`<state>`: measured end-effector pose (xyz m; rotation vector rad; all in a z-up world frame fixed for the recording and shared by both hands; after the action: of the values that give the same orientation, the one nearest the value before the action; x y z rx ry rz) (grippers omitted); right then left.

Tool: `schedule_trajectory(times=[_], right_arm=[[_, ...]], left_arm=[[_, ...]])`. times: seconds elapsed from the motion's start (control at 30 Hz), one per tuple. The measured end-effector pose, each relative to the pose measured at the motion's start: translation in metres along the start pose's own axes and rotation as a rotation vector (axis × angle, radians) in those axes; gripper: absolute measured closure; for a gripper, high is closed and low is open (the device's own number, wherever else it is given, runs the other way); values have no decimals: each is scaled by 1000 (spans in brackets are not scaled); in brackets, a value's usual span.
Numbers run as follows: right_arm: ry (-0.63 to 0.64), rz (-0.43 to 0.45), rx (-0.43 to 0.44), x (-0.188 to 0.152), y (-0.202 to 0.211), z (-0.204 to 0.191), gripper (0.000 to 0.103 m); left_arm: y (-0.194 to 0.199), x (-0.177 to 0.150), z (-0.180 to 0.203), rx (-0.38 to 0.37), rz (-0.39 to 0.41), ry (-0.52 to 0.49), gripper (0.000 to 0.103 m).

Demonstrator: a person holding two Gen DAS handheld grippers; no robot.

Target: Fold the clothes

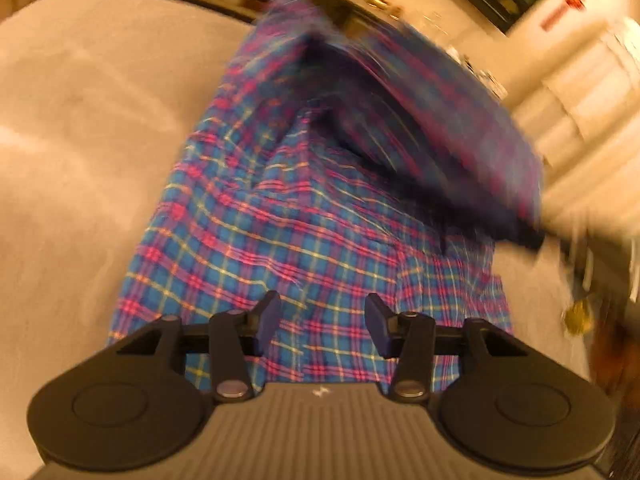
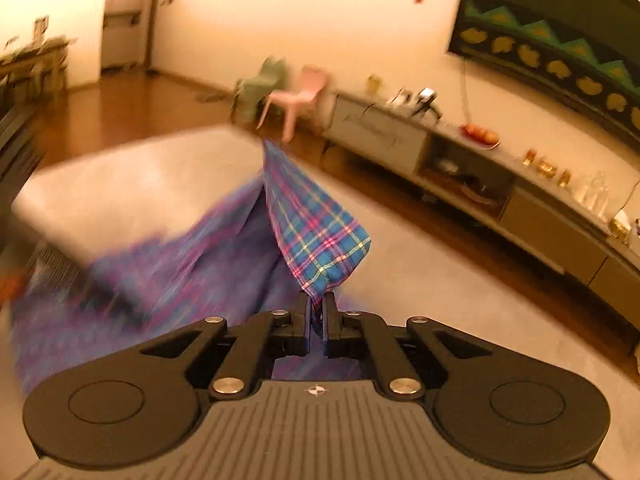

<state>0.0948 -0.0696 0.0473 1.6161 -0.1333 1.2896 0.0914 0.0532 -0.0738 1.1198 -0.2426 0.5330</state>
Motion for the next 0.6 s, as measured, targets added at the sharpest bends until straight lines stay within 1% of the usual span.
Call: schedule_trajectory(times=[0.1, 0.13, 0.17, 0.2, 0.23, 0.27, 0.3, 0.33, 0.47, 0.57, 0.6], right_arm=[[5, -96, -44, -43, -6, -11, 98], [1, -116, -58, -52, -8, -12, 95], [-1, -113, -69, -52, -5, -13, 93], [3, -99, -78, -48, -2, -14, 85], [6, -85, -86, -44, 1, -15, 67], [16, -70, -98, -39, 4, -18, 55], [41, -57, -108, -32, 4, -22, 39], [71, -49, -112, -25, 2, -25, 32], [193, -57, -87, -6, -18, -49, 30], [249, -89, -52, -5, -44, -69, 29], [261, -103, -50, -7, -52, -74, 31]], left_arm=[[-2, -1, -1, -11, -13, 33, 56], [-1, -2, -1, -11, -14, 36, 56], [-1, -3, 0, -11, -15, 38, 56], [-2, -3, 1, -12, -16, 37, 55], [-3, -3, 3, -13, -18, 35, 55], [-4, -4, 4, -10, -17, 32, 55], [-5, -3, 6, -6, -16, 29, 55], [-6, -4, 6, -3, -15, 28, 55], [-5, -5, 4, -10, -15, 49, 55], [-4, -4, -2, -22, -19, 77, 55], [-4, -4, -2, -23, -19, 78, 55]])
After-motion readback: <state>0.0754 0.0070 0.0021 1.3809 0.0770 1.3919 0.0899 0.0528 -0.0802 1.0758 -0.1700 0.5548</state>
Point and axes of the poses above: each gripper's, at about its wrist camera, not at the fingertips, and y roughly against the way its jaws point, z to its right, x to its top, the point moved 5 cm from there along -y, roughly the way its jaws point, and after that the axes turned 7 degrees about x, right-handed, at the moved point
